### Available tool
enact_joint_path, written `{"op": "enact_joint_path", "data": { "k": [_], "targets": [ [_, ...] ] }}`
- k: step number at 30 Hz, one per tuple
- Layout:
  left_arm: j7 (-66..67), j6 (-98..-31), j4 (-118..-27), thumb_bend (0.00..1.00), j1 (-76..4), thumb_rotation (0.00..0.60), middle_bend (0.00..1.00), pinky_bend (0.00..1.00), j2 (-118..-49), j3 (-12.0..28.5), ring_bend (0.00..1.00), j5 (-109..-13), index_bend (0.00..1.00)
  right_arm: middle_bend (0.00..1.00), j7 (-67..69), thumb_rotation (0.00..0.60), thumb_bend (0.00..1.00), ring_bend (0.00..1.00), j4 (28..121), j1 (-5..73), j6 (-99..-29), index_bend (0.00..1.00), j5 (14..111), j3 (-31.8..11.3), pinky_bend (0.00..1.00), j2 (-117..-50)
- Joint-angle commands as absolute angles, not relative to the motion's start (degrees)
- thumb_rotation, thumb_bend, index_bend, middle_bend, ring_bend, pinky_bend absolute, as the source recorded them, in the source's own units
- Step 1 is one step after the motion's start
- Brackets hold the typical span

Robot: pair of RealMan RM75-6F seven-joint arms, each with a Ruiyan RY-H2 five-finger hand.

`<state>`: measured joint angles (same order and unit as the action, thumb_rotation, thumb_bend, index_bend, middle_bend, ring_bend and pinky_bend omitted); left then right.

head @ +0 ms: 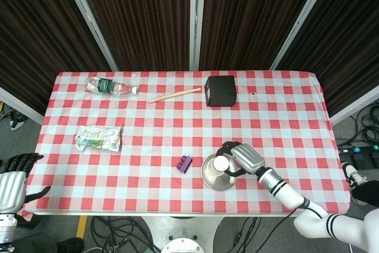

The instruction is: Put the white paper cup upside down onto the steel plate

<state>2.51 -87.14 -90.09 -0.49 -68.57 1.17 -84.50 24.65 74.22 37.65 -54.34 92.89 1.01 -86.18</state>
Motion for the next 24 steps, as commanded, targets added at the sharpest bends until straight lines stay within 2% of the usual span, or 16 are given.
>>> {"op": "enact_joint_path", "data": {
  "k": [1,8,17,24],
  "targets": [
    [2.5,-87.1,-90.0,0.04,-0.5,0.600,0.21,0.15,-68.7,1.1,0.15,-84.5,0.24,0.38,25.9,0.600,0.27,0.17,75.9,38.1,-54.7,0.52,95.3,3.1,0.24,-84.8],
    [2.2,-87.4,-89.9,0.04,-0.4,0.600,0.21,0.15,-68.7,1.1,0.15,-84.9,0.24,0.38,23.3,0.600,0.27,0.17,71.9,37.5,-55.3,0.52,91.5,0.7,0.24,-87.0],
    [2.4,-87.6,-90.1,0.04,-0.3,0.600,0.21,0.15,-68.5,1.1,0.15,-85.0,0.24,0.38,27.1,0.600,0.28,0.17,75.8,38.4,-56.2,0.52,96.5,4.7,0.23,-84.2],
    [2.4,-87.9,-90.2,0.04,-0.2,0.600,0.21,0.15,-68.4,1.2,0.15,-85.1,0.24,0.38,23.2,0.600,0.28,0.17,71.0,38.1,-55.9,0.52,91.4,1.0,0.22,-86.9]
  ]
}}
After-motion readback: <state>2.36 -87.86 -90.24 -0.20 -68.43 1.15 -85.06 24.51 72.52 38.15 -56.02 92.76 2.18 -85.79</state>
